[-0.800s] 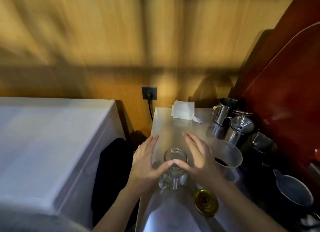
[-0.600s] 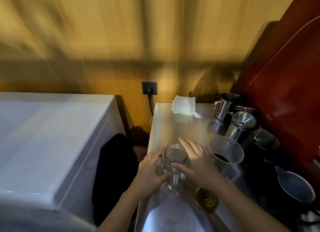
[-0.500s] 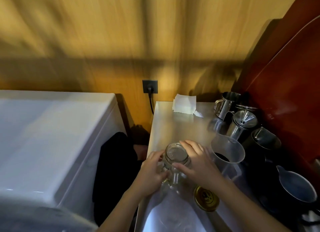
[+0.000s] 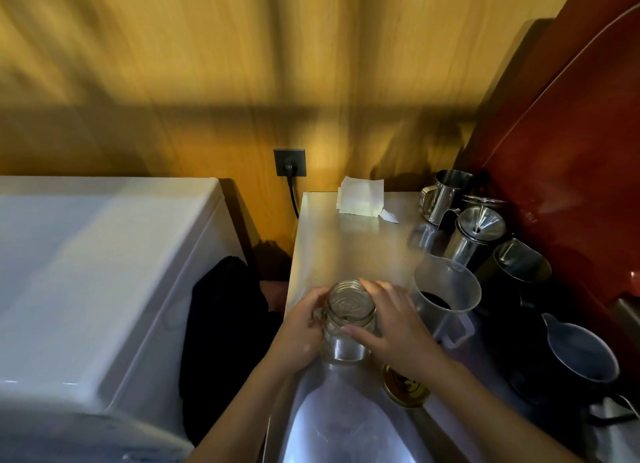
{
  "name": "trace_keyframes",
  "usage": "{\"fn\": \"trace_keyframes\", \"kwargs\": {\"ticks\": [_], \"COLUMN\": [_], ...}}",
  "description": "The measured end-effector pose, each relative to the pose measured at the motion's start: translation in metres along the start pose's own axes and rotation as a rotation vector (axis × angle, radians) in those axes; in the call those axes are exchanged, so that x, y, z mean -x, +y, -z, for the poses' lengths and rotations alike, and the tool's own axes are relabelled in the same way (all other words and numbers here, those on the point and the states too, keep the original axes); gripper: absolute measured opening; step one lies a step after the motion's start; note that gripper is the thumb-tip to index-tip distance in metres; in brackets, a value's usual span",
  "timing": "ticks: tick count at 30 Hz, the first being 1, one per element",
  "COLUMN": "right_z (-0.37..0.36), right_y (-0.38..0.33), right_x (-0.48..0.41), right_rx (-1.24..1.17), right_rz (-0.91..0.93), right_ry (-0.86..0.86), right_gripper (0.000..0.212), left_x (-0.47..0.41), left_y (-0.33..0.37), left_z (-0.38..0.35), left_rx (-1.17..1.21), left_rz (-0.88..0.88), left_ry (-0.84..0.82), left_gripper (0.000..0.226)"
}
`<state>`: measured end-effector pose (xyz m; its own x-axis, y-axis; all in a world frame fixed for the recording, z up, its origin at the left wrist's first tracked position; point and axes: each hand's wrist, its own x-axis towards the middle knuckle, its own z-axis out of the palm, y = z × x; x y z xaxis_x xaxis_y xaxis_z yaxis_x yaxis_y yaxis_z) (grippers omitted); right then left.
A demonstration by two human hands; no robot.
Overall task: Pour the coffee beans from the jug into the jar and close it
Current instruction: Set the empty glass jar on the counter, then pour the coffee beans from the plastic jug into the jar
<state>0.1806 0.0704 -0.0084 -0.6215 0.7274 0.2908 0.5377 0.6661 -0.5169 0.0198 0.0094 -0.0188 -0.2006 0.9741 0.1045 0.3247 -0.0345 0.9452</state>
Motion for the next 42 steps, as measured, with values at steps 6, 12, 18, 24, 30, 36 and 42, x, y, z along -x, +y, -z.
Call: {"fn": "trace_keyframes", "kwargs": {"ticks": [6,12,18,24,30,36,42], "right_z": [0.021,0.042,0.041,0.035,0.033,0.034,0.04], "right_y": [0.008,0.033,0.058,0.08,0.096,0.093,0.086], "right_x": [0.007,0.024,0.041,0.043,0.036,0.043,0.044], "right_rx": [-0.028,0.096,0.06,-0.371,-0.578,-0.722,-0.924], "right_rz": [-0.059,-0.19,-0.551,-0.606,-0.614,-0.599,-0.502], "right_ry": [0.139,0.411,0.38,0.235,0.207,0.144,0.105], "right_gripper": [0.067,0.052,0.096,0.072,0.035,0.025,0.016], "left_x": [0.006,0.008,0.005,0.006,0.012,0.017,0.017], "left_y": [-0.014,-0.021,-0.021,-0.02,-0.027,-0.029,-0.026], "left_z": [-0.002,-0.005,-0.009,-0.008,0.001,0.012,0.004], "left_rx": [0.044,0.101,0.106,0.097,0.135,0.114,0.083], "left_rz": [0.068,0.119,0.138,0.133,0.175,0.186,0.155], "left_ry": [0.026,0.038,0.066,0.073,0.071,-0.1,-0.041], "left_gripper": [0.047,0.042,0.043,0.043,0.046,0.076,0.066]}}
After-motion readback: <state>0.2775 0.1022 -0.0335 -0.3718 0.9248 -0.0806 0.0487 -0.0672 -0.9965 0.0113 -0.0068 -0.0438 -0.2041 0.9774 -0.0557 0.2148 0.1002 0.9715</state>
